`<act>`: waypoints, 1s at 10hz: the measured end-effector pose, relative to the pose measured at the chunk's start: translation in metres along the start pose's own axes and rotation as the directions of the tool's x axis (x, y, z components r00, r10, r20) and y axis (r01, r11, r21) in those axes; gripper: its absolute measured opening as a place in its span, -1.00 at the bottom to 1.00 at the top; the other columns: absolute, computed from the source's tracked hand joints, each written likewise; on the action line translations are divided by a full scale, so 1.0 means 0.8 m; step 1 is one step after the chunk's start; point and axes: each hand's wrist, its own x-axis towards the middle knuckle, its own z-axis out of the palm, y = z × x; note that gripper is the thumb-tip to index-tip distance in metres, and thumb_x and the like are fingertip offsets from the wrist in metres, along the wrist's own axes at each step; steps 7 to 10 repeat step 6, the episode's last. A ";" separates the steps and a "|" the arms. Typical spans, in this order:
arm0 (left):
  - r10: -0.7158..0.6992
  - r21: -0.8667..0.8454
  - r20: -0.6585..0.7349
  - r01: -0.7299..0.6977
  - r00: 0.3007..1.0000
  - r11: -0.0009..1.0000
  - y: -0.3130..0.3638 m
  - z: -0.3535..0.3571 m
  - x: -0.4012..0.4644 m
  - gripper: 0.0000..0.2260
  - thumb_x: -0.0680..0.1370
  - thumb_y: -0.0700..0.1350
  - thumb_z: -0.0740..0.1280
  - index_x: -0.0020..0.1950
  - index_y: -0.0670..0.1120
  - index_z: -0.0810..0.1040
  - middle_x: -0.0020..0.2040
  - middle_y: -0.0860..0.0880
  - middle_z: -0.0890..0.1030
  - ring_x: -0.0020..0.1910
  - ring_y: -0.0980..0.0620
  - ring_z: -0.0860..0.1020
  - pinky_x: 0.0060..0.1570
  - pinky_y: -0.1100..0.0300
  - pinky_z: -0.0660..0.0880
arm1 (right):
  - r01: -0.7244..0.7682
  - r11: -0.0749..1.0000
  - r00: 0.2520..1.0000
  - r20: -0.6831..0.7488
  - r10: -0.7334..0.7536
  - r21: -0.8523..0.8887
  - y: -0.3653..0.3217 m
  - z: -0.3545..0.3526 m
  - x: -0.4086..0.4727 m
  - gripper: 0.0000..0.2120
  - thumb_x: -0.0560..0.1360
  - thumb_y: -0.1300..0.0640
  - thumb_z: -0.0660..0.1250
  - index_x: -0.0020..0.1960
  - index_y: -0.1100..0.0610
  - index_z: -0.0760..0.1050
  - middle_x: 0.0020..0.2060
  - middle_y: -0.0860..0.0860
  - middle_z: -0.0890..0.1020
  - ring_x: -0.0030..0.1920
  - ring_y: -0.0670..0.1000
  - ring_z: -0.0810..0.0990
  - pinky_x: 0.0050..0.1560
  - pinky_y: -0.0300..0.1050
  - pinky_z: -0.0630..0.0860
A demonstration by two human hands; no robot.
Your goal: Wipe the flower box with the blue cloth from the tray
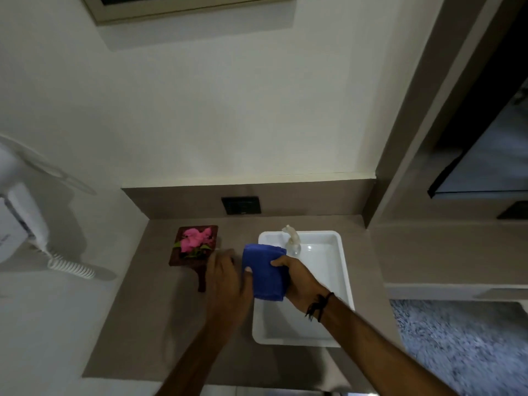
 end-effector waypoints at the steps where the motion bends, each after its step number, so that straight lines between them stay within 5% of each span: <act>1: 0.020 -0.004 0.147 -0.019 0.989 1.000 0.008 0.037 -0.021 -0.62 0.55 -0.03 0.23 0.32 -0.17 0.39 0.22 -0.09 0.48 0.15 0.06 0.41 0.15 0.22 0.38 | 0.037 0.996 0.991 -0.128 -0.026 0.082 0.010 -0.039 -0.013 -0.77 0.54 0.25 0.24 0.18 0.23 0.50 0.04 0.25 0.65 0.07 0.22 0.62 0.14 0.14 0.56; 2: -0.063 -0.207 0.223 0.110 0.973 0.972 0.006 0.063 -0.024 -0.73 0.60 -0.08 0.25 0.29 -0.04 0.37 0.15 0.09 0.46 0.00 0.25 0.50 -0.09 0.48 0.40 | 0.056 0.992 0.981 -0.190 -0.033 0.116 0.024 -0.053 -0.014 -0.68 0.51 0.25 0.30 0.26 0.19 0.48 0.18 0.28 0.63 0.12 0.24 0.61 0.02 0.09 0.61; 3: -0.188 -0.374 0.373 0.333 0.909 0.866 -0.001 0.094 -0.027 -0.77 0.59 -0.22 0.31 0.17 0.00 0.38 0.12 -0.03 0.55 -0.04 0.19 0.62 -0.20 0.36 0.57 | 0.036 0.999 0.971 -0.237 -0.029 0.025 0.031 -0.085 -0.015 -0.69 0.45 0.27 0.36 0.20 0.19 0.54 0.12 0.24 0.67 0.09 0.23 0.64 -0.05 0.08 0.65; 4: -0.252 -0.349 0.471 0.441 0.845 0.827 -0.008 0.115 -0.031 -0.71 0.56 -0.28 0.34 0.22 -0.10 0.35 0.15 -0.13 0.56 0.03 -0.06 0.62 -0.02 -0.01 0.65 | -0.011 0.975 0.923 -0.377 -0.074 -0.220 0.035 -0.103 -0.007 -0.72 0.46 0.31 0.32 0.16 0.25 0.58 0.10 0.24 0.68 0.17 0.28 0.62 0.19 0.20 0.60; 5: -0.202 -0.210 0.519 0.353 0.831 0.912 -0.015 0.133 -0.037 -0.69 0.50 -0.36 0.28 0.16 -0.11 0.31 0.08 -0.15 0.56 -0.03 -0.03 0.60 -0.03 0.16 0.60 | -0.116 0.797 0.881 -0.432 -0.192 -0.592 0.042 -0.119 0.002 -0.76 0.49 0.25 0.30 0.12 0.25 0.62 0.05 0.21 0.70 0.10 0.21 0.66 0.19 0.10 0.61; 6: -0.203 -0.090 0.514 0.288 0.833 0.953 -0.013 0.143 -0.037 -0.72 0.48 -0.33 0.29 0.13 -0.16 0.32 0.00 -0.09 0.52 -0.13 0.03 0.54 -0.26 0.36 0.43 | -0.207 0.529 0.848 -0.421 -0.323 -0.823 0.047 -0.124 -0.001 -0.80 0.49 0.16 0.36 0.04 0.23 0.64 -0.03 0.17 0.72 0.00 0.16 0.69 0.03 -0.04 0.64; 10: -0.203 -0.090 0.514 0.288 0.833 0.953 -0.013 0.143 -0.037 -0.72 0.48 -0.33 0.29 0.13 -0.16 0.32 0.00 -0.09 0.52 -0.13 0.03 0.54 -0.26 0.36 0.43 | -0.207 0.529 0.848 -0.421 -0.323 -0.823 0.047 -0.124 -0.001 -0.80 0.49 0.16 0.36 0.04 0.23 0.64 -0.03 0.17 0.72 0.00 0.16 0.69 0.03 -0.04 0.64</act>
